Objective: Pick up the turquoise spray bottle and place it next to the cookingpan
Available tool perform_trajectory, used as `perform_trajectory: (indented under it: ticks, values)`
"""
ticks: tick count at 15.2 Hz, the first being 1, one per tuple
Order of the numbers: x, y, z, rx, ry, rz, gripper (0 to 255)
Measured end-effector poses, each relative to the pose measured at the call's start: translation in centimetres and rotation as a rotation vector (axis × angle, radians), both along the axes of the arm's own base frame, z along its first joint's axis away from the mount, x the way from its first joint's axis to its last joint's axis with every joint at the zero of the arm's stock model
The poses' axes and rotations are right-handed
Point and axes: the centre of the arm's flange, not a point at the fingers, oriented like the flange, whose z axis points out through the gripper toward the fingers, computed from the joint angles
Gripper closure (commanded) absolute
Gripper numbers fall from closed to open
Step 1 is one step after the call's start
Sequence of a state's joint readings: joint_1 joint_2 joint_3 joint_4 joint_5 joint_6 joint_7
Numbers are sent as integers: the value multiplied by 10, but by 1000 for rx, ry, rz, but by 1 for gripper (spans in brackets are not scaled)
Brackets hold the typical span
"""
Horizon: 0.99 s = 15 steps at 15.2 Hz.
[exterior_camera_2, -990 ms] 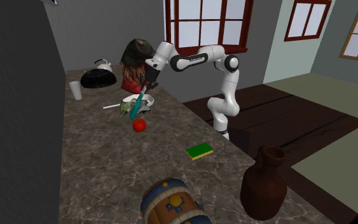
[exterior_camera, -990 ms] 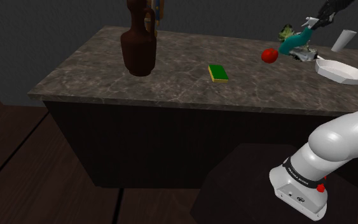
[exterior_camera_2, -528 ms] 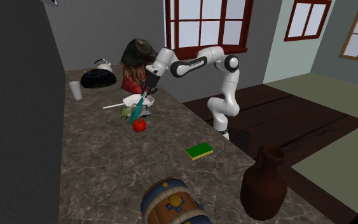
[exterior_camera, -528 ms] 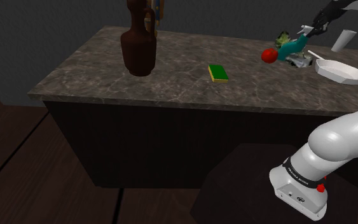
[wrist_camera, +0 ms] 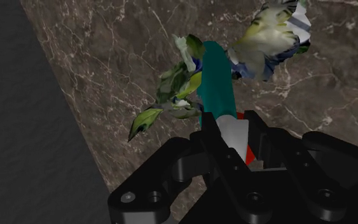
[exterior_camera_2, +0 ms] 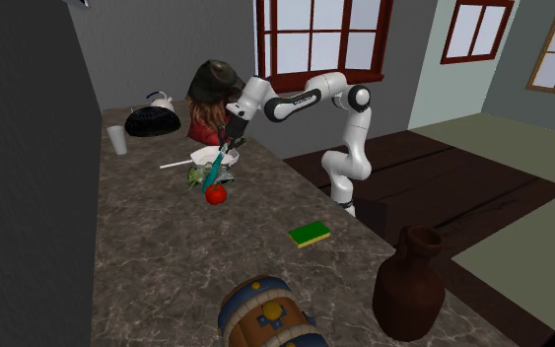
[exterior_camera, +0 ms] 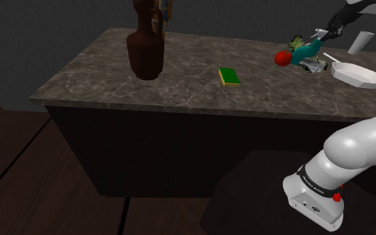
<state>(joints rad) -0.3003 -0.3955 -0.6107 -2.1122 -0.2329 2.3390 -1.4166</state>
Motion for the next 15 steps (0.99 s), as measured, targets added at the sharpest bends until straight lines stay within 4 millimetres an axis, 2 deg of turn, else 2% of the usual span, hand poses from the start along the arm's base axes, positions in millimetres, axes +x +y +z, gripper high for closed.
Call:
perform_trajectory:
  ticks: [1, 7, 12, 15]
  values:
    - [0, 0, 0, 0, 0, 0, 0]
    - [0, 0, 1, -1, -1, 0, 0]
    - [-17, 18, 37, -2, -2, 0, 0]
    - [-18, 20, 42, -1, -1, 0, 0]
